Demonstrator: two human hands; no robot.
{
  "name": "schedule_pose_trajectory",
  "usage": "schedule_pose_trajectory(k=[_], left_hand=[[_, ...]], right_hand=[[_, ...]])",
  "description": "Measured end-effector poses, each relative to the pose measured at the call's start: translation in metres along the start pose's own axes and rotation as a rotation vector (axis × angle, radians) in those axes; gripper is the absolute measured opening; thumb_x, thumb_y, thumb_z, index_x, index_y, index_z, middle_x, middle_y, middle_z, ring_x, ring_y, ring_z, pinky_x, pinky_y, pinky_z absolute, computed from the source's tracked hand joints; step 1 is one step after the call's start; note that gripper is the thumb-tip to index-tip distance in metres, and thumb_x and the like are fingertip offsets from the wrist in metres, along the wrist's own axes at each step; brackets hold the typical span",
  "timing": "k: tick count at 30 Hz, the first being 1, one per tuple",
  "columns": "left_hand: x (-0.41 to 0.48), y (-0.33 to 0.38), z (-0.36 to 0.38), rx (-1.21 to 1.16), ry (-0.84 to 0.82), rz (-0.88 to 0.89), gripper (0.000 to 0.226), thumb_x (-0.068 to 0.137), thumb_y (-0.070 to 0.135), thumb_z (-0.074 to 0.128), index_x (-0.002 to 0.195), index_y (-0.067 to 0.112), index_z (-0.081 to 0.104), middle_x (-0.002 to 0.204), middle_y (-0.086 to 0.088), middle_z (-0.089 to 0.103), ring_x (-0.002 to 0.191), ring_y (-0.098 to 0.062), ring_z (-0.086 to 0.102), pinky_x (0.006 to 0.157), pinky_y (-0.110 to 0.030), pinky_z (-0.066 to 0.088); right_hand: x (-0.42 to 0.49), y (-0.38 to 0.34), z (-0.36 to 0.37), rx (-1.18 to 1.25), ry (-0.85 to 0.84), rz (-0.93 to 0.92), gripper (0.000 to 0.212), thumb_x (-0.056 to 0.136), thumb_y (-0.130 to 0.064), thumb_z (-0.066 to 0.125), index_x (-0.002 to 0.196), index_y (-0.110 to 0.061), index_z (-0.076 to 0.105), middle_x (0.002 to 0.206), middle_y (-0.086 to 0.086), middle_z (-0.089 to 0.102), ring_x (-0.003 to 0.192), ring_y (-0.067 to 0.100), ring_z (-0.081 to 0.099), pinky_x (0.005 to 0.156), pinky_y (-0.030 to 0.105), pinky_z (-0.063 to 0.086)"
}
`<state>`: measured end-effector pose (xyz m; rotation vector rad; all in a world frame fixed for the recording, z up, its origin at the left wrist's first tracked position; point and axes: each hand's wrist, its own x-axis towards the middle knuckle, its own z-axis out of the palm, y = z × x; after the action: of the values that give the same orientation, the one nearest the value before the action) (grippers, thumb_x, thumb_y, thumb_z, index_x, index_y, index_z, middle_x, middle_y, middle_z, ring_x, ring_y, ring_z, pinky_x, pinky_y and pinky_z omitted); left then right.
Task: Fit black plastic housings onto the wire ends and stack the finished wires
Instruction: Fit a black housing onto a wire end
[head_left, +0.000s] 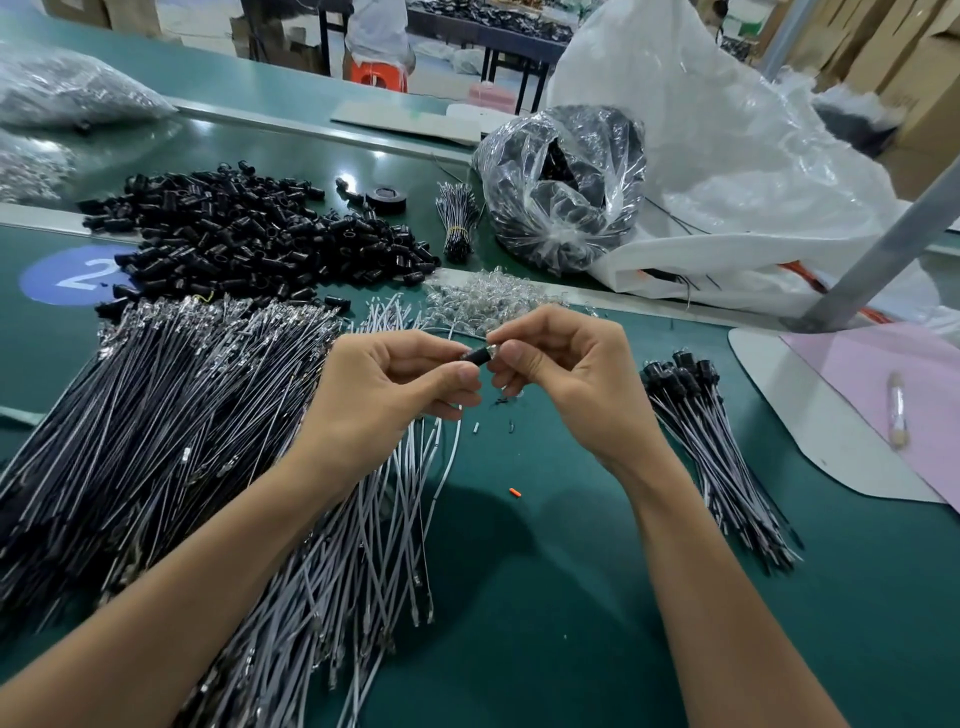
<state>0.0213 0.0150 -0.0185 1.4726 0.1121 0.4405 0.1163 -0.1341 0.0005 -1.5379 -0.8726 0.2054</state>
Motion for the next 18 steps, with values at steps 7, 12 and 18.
schedule_pose_trajectory(k=[7,12,18], left_hand=[[-0.0021,-0.0009,0.0003,0.071,-0.053,0.048,0.021,0.068,0.015,0.074,0.089,0.01,0.072,0.074,-0.009,0.075,0.067,-0.023,0.074,0.062,-0.027,0.06],[0.0001,0.0004,0.0022,0.109,-0.035,0.095,0.019,0.072,0.015,0.073,0.09,0.011,0.073,0.074,-0.008,0.075,0.066,-0.02,0.074,0.061,-0.022,0.058],[0.0008,-0.0012,0.0017,0.089,-0.04,0.074,0.014,0.075,0.009,0.073,0.089,0.01,0.073,0.073,-0.009,0.075,0.067,-0.022,0.074,0.061,-0.024,0.059]], right_hand=[[-0.0022,0.002,-0.0047,0.003,-0.04,0.059,0.022,0.088,0.013,0.059,0.083,-0.006,0.068,0.062,-0.002,0.066,0.055,0.011,0.061,0.053,0.021,0.048],[-0.0004,0.0024,-0.0065,-0.077,-0.016,0.067,0.019,0.088,0.01,0.062,0.082,-0.007,0.069,0.06,-0.004,0.066,0.054,0.012,0.059,0.053,0.019,0.047],[0.0006,-0.0012,-0.0106,-0.109,-0.055,0.079,0.021,0.087,0.009,0.063,0.081,-0.011,0.069,0.061,-0.005,0.067,0.055,0.009,0.06,0.055,0.02,0.048]])
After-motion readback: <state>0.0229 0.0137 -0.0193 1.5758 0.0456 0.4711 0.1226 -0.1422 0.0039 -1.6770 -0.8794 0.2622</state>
